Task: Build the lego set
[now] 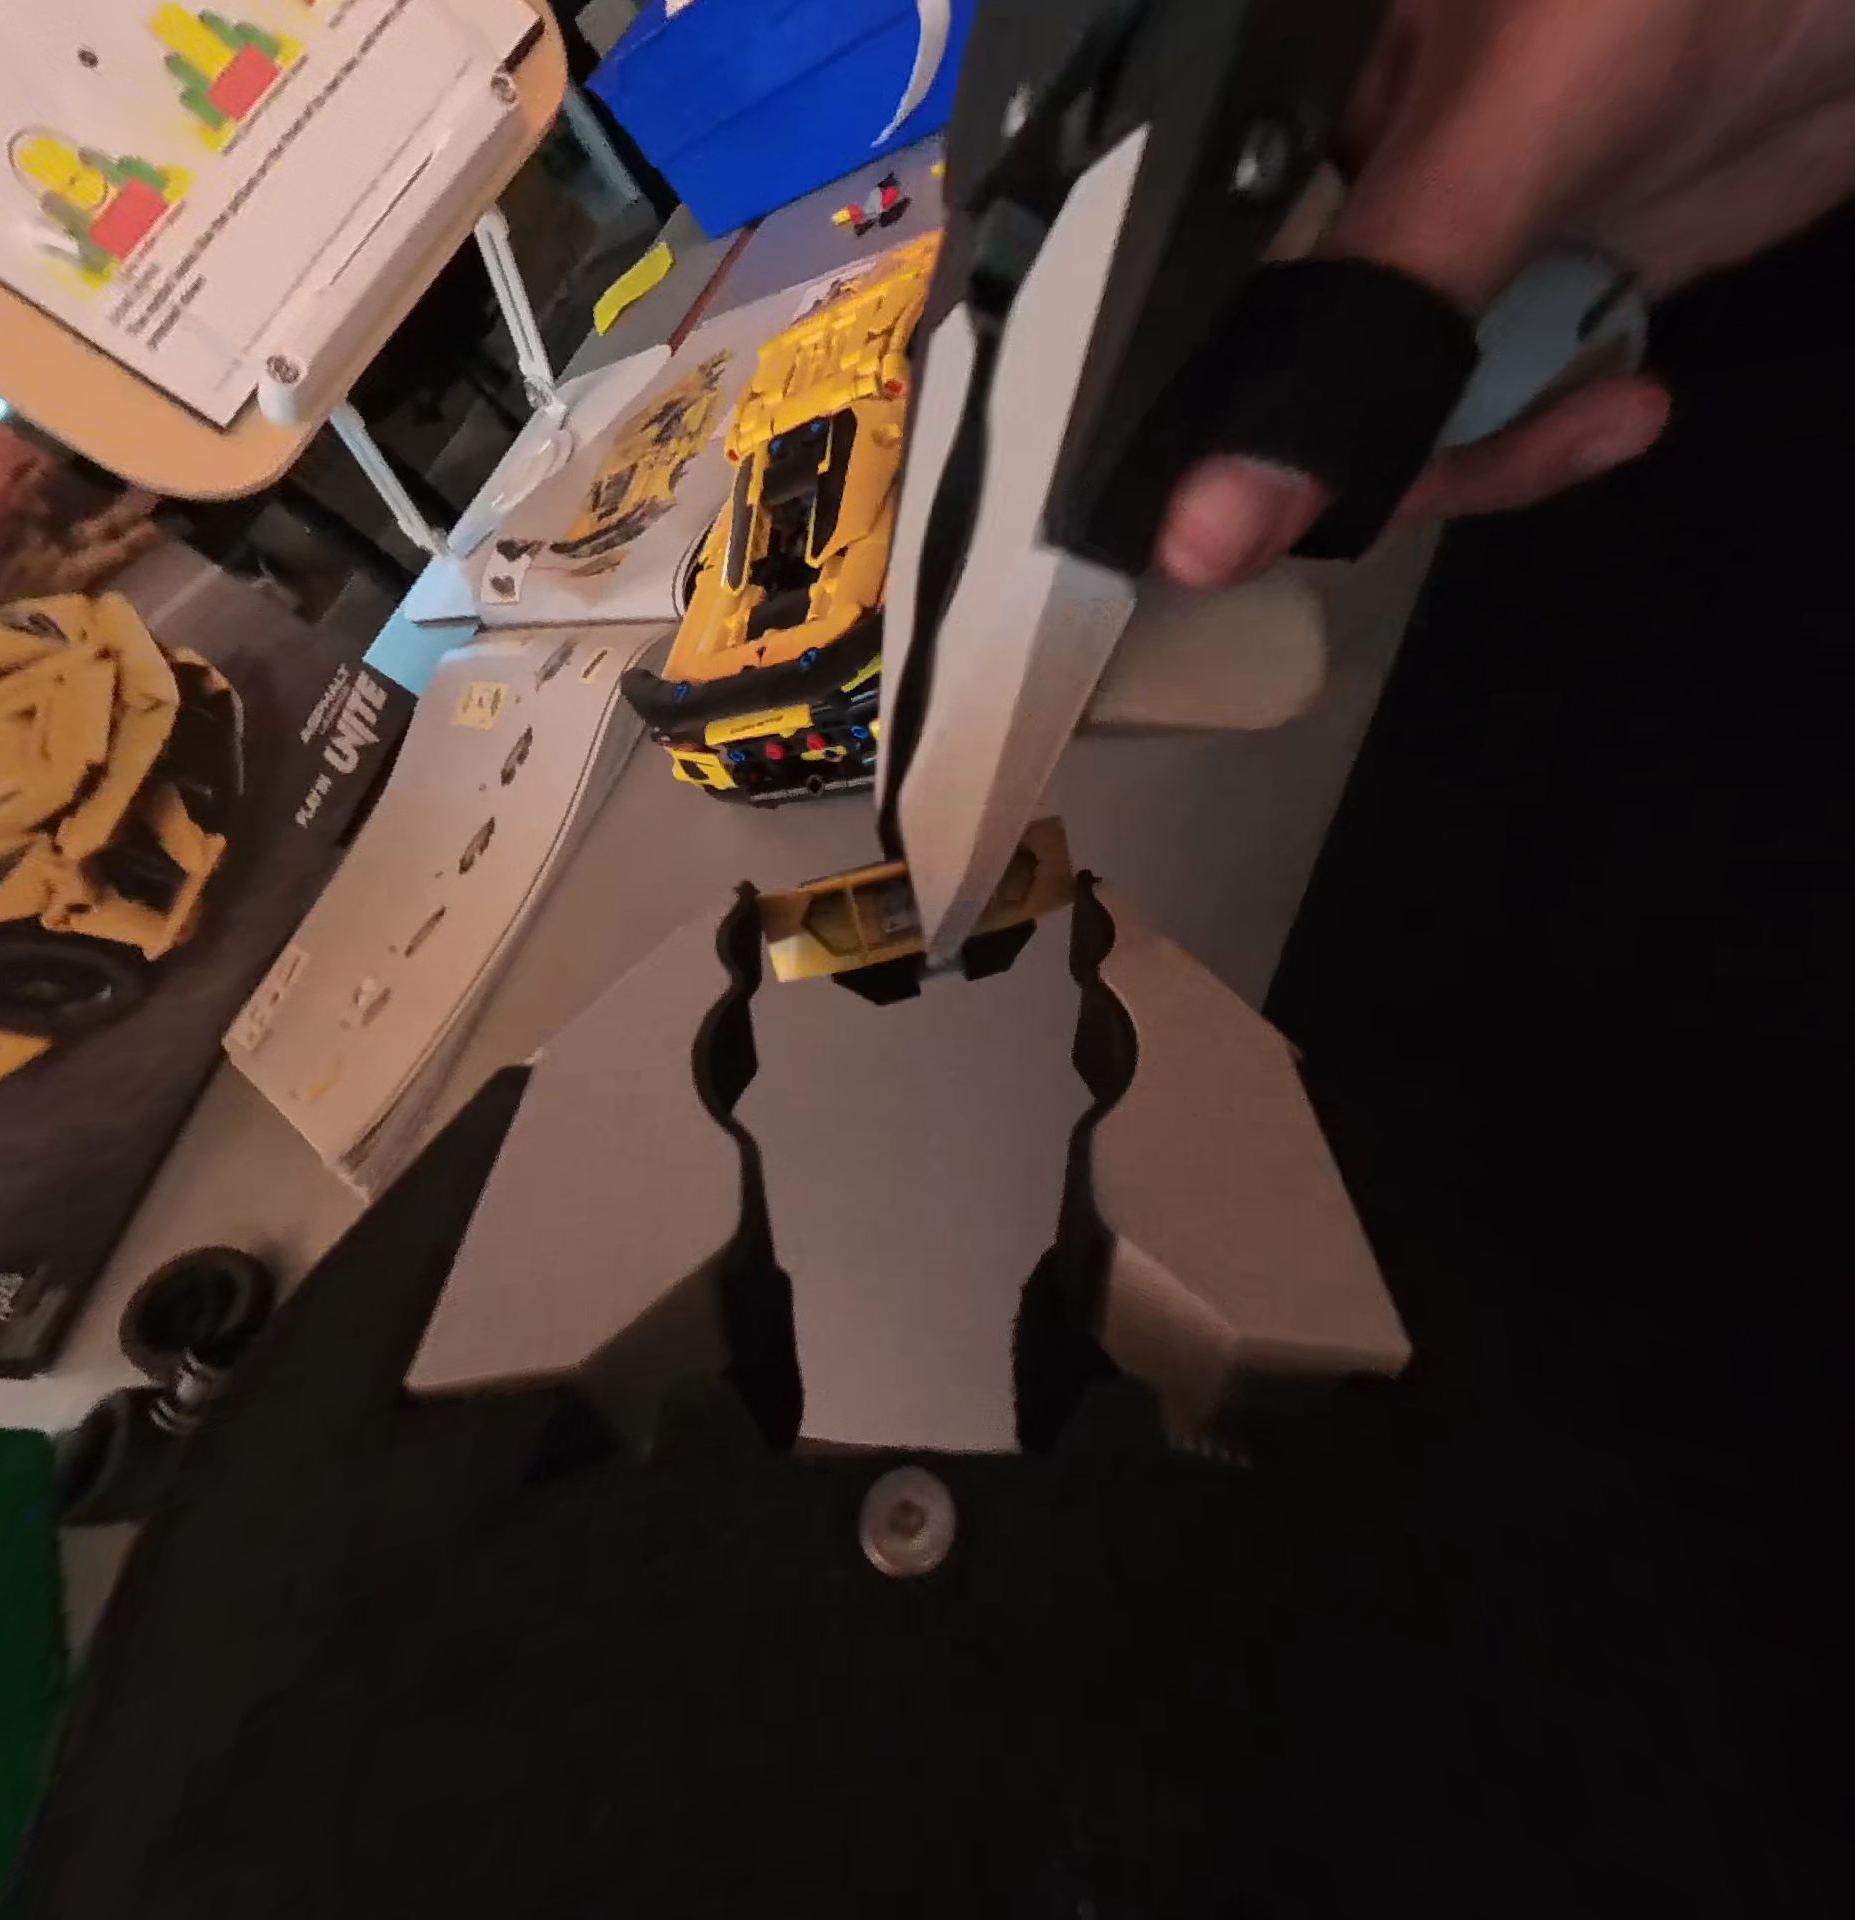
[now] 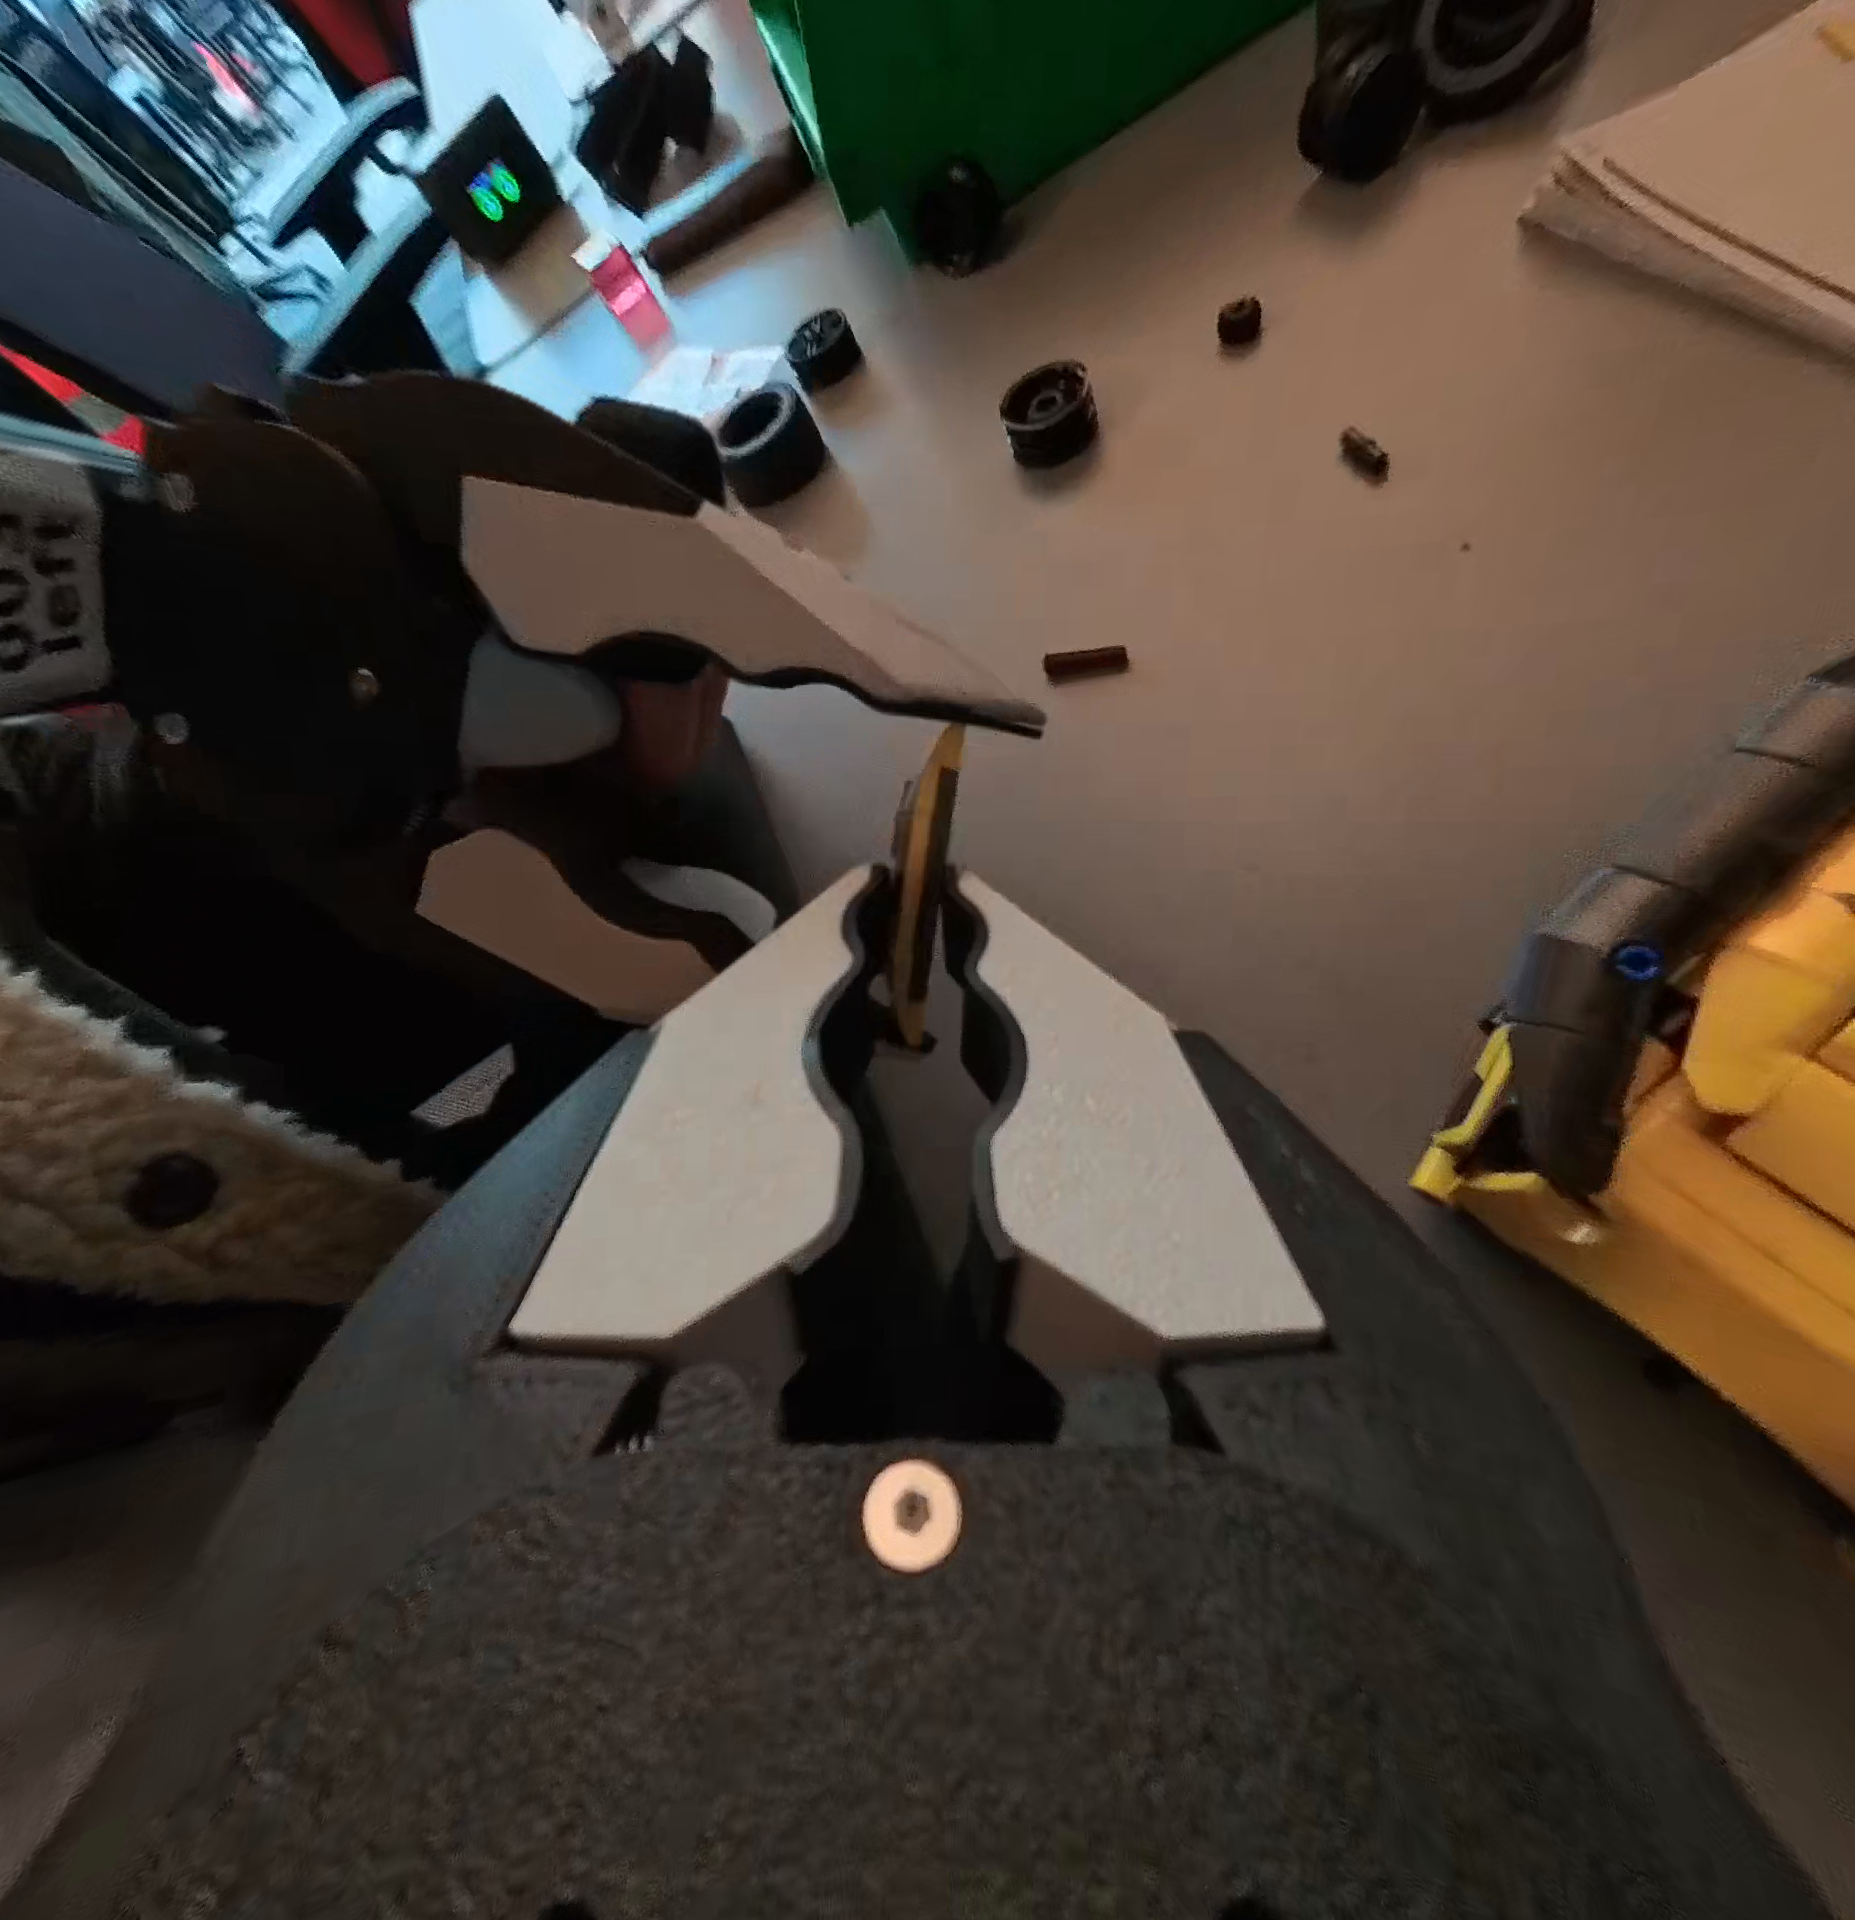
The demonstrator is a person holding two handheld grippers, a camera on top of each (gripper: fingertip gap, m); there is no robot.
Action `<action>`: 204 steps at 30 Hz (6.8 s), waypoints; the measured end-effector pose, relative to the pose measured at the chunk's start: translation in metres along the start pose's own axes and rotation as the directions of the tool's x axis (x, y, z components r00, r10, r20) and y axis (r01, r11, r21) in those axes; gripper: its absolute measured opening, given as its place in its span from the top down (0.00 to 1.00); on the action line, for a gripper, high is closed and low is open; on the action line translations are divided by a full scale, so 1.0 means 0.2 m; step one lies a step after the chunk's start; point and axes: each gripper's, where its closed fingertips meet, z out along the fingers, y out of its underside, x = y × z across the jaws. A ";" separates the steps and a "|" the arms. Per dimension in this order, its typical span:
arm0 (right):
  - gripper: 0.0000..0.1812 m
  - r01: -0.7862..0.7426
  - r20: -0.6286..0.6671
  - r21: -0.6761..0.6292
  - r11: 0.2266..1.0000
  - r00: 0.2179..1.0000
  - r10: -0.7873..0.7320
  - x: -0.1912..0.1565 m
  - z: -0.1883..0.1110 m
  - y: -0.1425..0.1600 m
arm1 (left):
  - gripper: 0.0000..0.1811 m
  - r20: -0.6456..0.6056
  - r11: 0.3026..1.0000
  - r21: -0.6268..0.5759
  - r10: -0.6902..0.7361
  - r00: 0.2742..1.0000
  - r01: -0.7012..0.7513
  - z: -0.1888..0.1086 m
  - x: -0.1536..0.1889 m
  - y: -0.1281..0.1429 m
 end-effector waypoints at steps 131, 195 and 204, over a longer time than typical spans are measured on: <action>0.69 0.112 -0.474 -0.354 0.929 0.834 -0.281 0.55 -0.19 -0.08 | 0.89 -0.370 0.980 -0.103 -0.195 0.908 0.169 0.51 -0.14 0.12; 0.70 0.032 -0.310 -0.417 0.908 0.934 -0.175 0.60 -0.32 -0.03 | 0.89 -0.360 0.974 -0.012 -0.214 0.908 0.225 0.54 -0.18 0.02; 0.56 -0.150 -0.253 -0.468 0.871 0.967 0.030 0.60 -0.27 0.03 | 0.89 -0.358 0.975 -0.011 -0.210 0.910 0.221 0.55 -0.17 0.02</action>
